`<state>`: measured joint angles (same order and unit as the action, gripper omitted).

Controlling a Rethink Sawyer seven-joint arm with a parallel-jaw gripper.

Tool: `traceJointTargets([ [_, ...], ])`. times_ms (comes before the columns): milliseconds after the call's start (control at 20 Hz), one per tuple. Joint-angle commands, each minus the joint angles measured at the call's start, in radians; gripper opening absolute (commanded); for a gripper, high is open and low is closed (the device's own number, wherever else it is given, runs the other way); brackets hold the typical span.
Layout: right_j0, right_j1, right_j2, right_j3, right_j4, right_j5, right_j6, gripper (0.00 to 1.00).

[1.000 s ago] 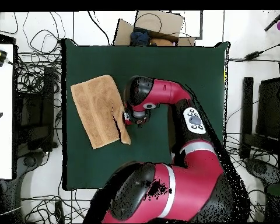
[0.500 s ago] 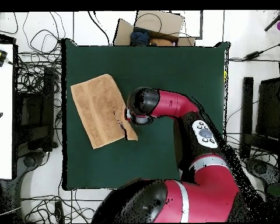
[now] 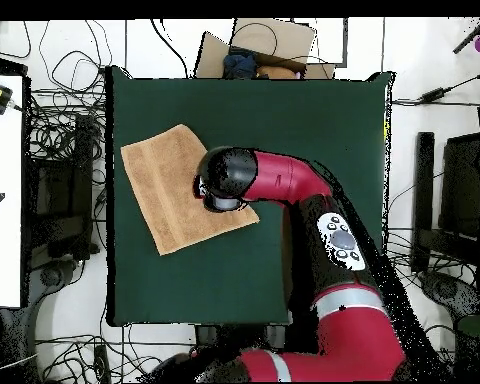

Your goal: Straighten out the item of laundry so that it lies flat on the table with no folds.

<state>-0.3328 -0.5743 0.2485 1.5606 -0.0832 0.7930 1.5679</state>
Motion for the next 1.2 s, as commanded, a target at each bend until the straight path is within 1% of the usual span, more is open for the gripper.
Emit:
traceJointTargets([
  [50, 0.031, -0.070, 0.026, 0.065, 0.045, 0.048, 0.145, 1.00],
  [200, 0.019, -0.090, 0.024, 0.063, 0.062, 0.082, 0.132, 1.00],
  [300, 0.008, -0.066, 0.033, 0.052, 0.063, 0.067, 0.114, 1.00],
  [350, -0.007, -0.024, 0.051, 0.045, 0.055, 0.015, 0.087, 1.00],
  [400, -0.027, 0.047, 0.071, 0.027, 0.045, -0.047, 0.056, 1.00],
  [500, -0.054, 0.154, 0.105, -0.012, 0.022, -0.145, -0.005, 1.00],
  [550, -0.062, 0.181, 0.114, -0.022, 0.011, -0.174, -0.022, 1.00],
  [700, -0.076, 0.226, 0.134, -0.035, -0.016, -0.247, -0.034, 1.00],
  [950, -0.071, 0.280, 0.149, -0.084, -0.047, -0.300, -0.047, 1.00],
  [1200, -0.077, 0.368, 0.175, -0.116, -0.080, -0.407, -0.058, 1.00],
])
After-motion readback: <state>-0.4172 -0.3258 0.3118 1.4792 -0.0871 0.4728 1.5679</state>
